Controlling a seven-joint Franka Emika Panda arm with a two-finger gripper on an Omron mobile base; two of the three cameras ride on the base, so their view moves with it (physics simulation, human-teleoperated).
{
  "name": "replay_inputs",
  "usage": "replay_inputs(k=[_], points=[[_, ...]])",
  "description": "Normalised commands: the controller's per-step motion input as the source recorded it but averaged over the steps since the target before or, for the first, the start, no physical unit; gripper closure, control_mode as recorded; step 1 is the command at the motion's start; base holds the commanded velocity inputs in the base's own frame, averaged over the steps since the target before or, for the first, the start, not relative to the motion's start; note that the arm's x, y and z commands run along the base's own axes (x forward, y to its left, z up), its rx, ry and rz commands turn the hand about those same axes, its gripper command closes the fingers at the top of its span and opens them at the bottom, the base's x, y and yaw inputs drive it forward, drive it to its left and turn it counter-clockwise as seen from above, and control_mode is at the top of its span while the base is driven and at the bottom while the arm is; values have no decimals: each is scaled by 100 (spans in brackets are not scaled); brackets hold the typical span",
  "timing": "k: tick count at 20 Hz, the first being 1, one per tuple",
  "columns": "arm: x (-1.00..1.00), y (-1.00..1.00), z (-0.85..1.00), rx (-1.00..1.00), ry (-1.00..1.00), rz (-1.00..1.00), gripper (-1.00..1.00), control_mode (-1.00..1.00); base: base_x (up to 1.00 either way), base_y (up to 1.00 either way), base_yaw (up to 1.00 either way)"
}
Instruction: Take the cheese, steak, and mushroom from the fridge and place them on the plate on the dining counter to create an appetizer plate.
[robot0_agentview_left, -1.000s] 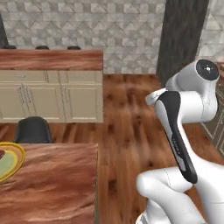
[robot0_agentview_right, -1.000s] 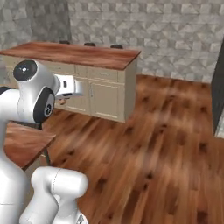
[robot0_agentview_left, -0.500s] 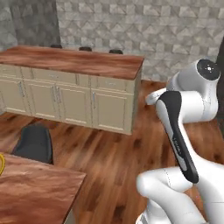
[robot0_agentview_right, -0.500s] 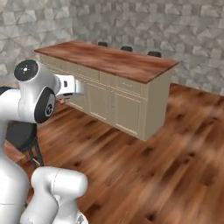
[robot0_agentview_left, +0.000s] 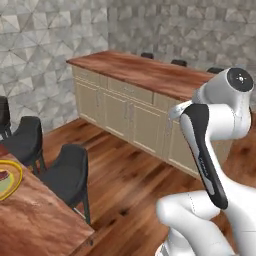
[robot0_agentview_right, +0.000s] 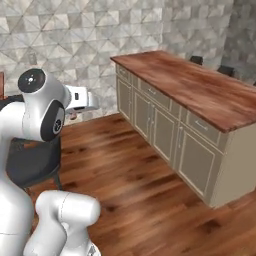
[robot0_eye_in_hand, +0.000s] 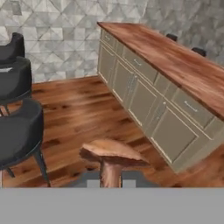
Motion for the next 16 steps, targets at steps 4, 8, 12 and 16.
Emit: replay_inputs(k=[4,8,12,16], points=[[0,0,0,0,0,0,100,100,83,-16,75],[0,0,0,0,0,0,100,100,69,0,77],[0,0,0,0,0,0,100,100,74,0,77],[0,0,0,0,0,0,100,100,87,-6,74]])
